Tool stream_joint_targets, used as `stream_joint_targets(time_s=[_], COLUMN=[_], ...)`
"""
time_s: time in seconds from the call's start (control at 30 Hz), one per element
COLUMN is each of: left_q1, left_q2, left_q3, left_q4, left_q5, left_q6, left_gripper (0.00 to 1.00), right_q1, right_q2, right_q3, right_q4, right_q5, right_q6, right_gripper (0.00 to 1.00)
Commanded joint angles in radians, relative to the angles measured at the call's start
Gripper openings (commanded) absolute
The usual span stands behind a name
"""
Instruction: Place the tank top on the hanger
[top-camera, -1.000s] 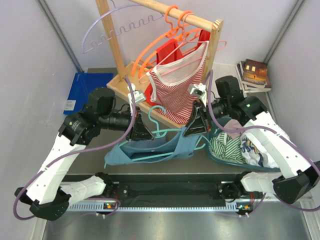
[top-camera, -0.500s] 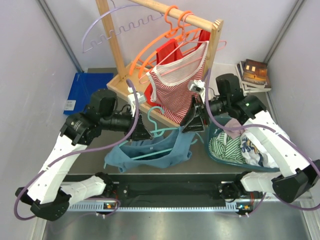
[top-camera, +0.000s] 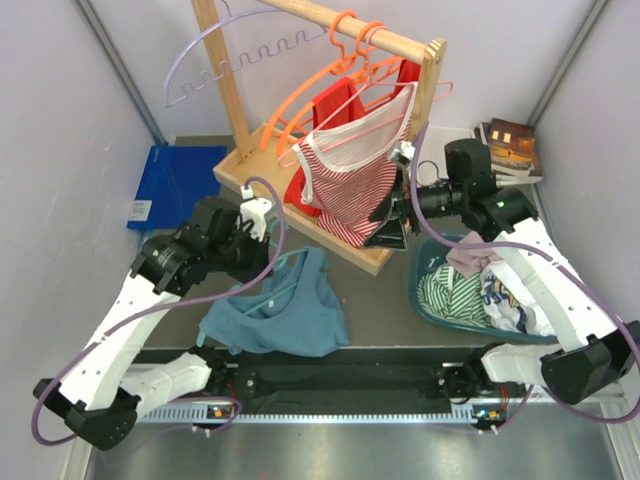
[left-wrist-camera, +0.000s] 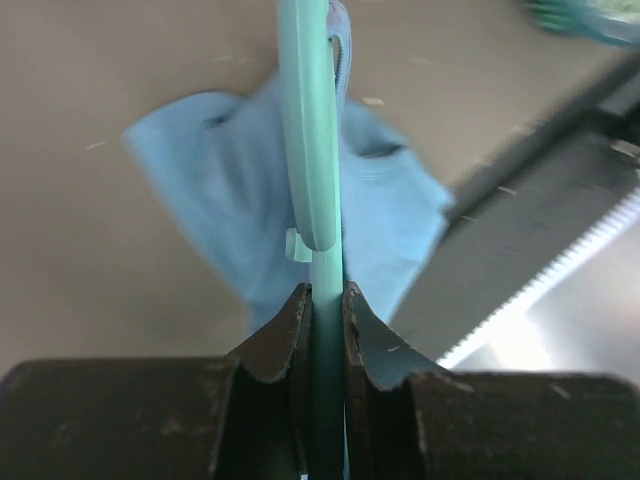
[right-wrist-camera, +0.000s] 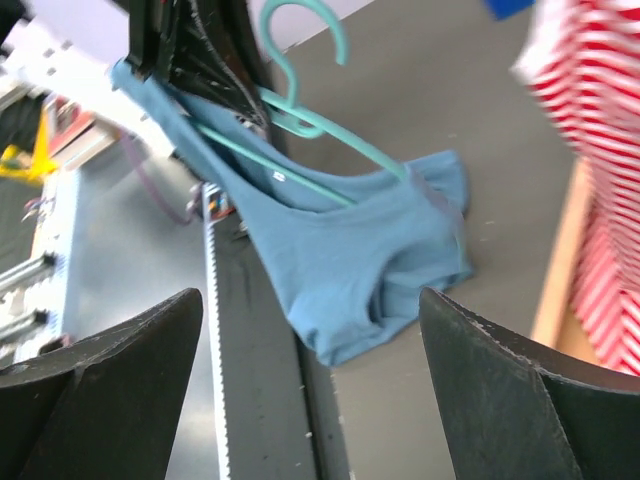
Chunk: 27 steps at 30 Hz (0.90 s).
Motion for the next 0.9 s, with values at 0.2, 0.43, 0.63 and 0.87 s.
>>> stream_joint_targets(time_s=[0.2, 0.43, 0.63, 0.87], left_q1=[0.094, 0.174, 0.399, 0.424], left_q2=[-0.122, -0.046, 0.126, 0.362], left_q3=[-0.064, -0.032, 0.116, 0.532], left_q4=[0.082, 0.186, 0.333, 0.340], left_q5=[-0.382, -0.501, -0.333, -0.144], left_q6=[-0.064, -0.035, 0.022, 0.093], left_gripper=[0.00, 0.00, 0.00, 0.00], right_q1=[-0.115, -0.131, -0.134, -0.138], right_q2=[-0.076, -0.124, -0.155, -0.190], right_q3=[-0.031, -0.059, -0.067, -0.106], right_q4=[0.148, 0.222, 0.222, 0.214], right_q5=[0.030, 0.061, 0.069, 0.084], right_q6=[0.062, 0.115, 0.116, 0.112], right_gripper=[0.88, 0.88, 0.88, 0.88])
